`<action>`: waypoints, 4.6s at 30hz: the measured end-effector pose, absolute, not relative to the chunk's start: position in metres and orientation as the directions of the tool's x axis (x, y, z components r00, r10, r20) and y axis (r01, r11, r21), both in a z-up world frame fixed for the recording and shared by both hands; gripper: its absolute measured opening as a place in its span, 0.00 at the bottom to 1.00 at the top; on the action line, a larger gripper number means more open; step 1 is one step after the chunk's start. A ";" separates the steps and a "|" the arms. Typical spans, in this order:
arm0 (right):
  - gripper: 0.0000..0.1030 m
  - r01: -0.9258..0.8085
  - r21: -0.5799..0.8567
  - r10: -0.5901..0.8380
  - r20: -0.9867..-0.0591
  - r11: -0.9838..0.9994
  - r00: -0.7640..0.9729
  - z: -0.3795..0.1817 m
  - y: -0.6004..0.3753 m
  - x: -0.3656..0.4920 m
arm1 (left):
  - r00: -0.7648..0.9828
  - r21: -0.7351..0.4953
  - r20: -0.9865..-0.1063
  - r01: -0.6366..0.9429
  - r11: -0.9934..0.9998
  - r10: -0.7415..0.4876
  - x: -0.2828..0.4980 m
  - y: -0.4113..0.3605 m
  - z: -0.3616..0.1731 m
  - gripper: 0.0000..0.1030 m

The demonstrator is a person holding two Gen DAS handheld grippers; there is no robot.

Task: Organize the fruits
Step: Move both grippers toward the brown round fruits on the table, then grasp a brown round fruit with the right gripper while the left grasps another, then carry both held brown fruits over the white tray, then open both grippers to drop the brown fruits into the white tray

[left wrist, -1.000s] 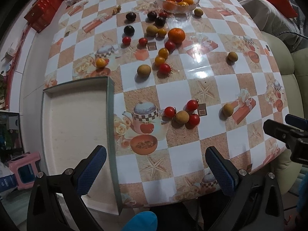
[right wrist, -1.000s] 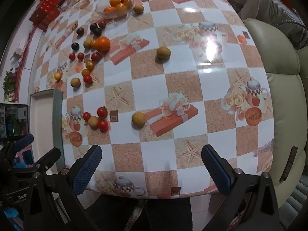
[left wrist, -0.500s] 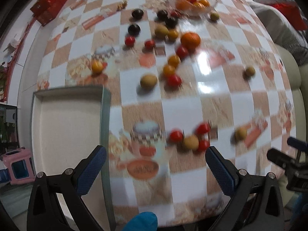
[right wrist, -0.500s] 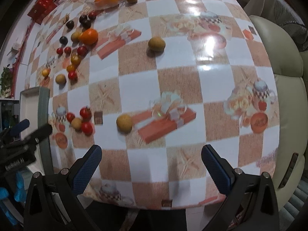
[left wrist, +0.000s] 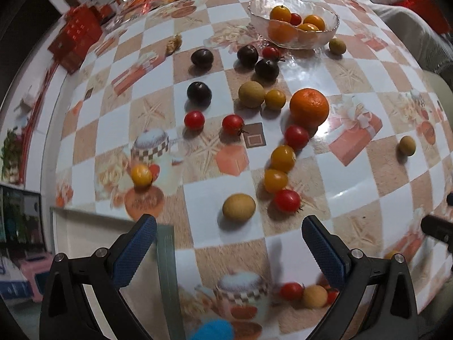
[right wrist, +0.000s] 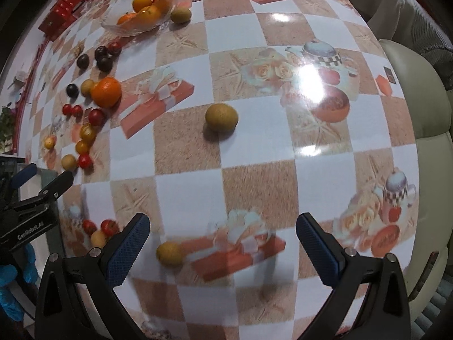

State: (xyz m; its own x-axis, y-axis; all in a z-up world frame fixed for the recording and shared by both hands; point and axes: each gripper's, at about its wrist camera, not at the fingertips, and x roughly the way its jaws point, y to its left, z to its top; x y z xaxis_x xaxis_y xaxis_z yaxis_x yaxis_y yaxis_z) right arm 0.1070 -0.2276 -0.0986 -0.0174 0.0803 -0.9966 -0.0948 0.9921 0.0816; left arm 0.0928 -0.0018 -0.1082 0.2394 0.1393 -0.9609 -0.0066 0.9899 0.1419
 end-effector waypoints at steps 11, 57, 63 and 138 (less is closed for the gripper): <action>1.00 -0.114 0.048 0.054 -0.997 0.992 0.048 -0.125 -0.214 0.154 | 0.258 0.108 -0.962 0.074 0.991 0.086 0.100 -0.003 -0.128 1.00; 0.30 -0.156 0.180 0.197 -0.975 0.971 0.102 -0.083 -0.216 0.115 | 0.212 -0.120 -0.970 0.019 0.993 -0.121 0.064 0.007 -0.105 0.36; 0.30 -0.154 0.185 0.201 -0.974 0.971 0.100 -0.082 -0.217 0.114 | 0.259 -0.072 -0.963 0.032 0.997 -0.077 0.062 0.000 -0.099 0.75; 0.37 -0.606 0.228 0.178 -0.974 0.762 -0.142 -0.133 0.118 0.044 | 0.135 0.034 -0.985 -0.469 0.882 0.110 -0.043 0.228 -0.135 0.72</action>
